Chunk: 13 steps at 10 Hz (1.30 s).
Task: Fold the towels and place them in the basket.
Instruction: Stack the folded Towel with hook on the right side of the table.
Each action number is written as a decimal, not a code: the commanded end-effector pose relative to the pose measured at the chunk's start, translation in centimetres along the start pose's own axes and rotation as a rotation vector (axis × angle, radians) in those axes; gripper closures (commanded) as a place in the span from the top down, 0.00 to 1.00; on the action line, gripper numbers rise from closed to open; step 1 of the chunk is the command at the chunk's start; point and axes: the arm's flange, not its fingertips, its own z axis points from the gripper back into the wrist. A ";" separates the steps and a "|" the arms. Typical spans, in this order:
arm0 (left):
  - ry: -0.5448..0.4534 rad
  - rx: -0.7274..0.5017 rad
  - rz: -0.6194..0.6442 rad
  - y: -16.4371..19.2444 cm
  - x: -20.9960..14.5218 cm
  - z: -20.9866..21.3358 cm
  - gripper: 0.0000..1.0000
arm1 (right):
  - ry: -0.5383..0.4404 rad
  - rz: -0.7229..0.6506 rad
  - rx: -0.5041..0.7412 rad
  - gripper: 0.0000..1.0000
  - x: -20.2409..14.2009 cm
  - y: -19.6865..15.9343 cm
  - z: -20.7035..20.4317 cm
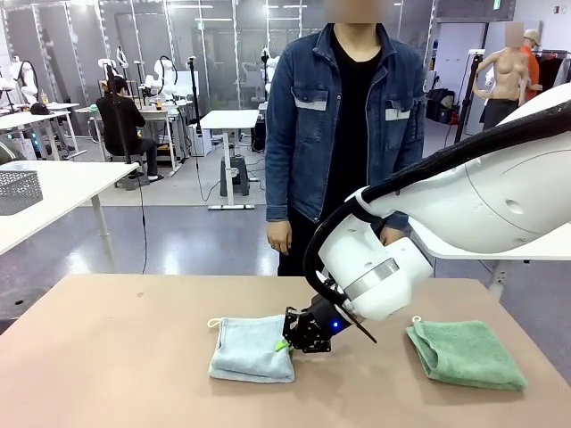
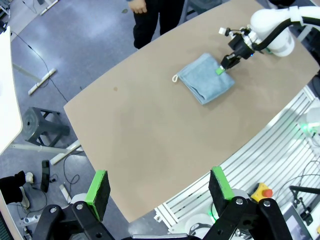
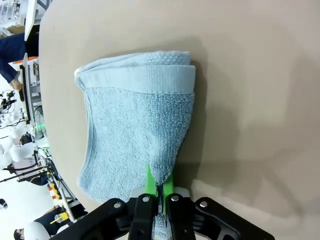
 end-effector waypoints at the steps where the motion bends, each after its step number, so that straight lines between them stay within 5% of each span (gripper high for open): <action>1: 0.002 0.005 0.003 0.0 0.0 0.0 1.00 | -0.002 0.025 0.007 0.00 0.1 -0.3 0.2; 3: 0.002 0.005 0.003 0.0 0.0 0.0 1.00 | -0.001 0.001 0.000 0.05 0.1 -0.1 0.1; 6: 0.002 0.005 0.003 0.0 0.0 0.0 1.00 | 0.018 0.105 -0.044 0.05 -2.3 4.6 6.3; 13: 0.002 0.005 0.003 0.0 0.0 0.0 1.00 | -0.034 0.339 -0.447 0.05 -3.6 5.9 23.0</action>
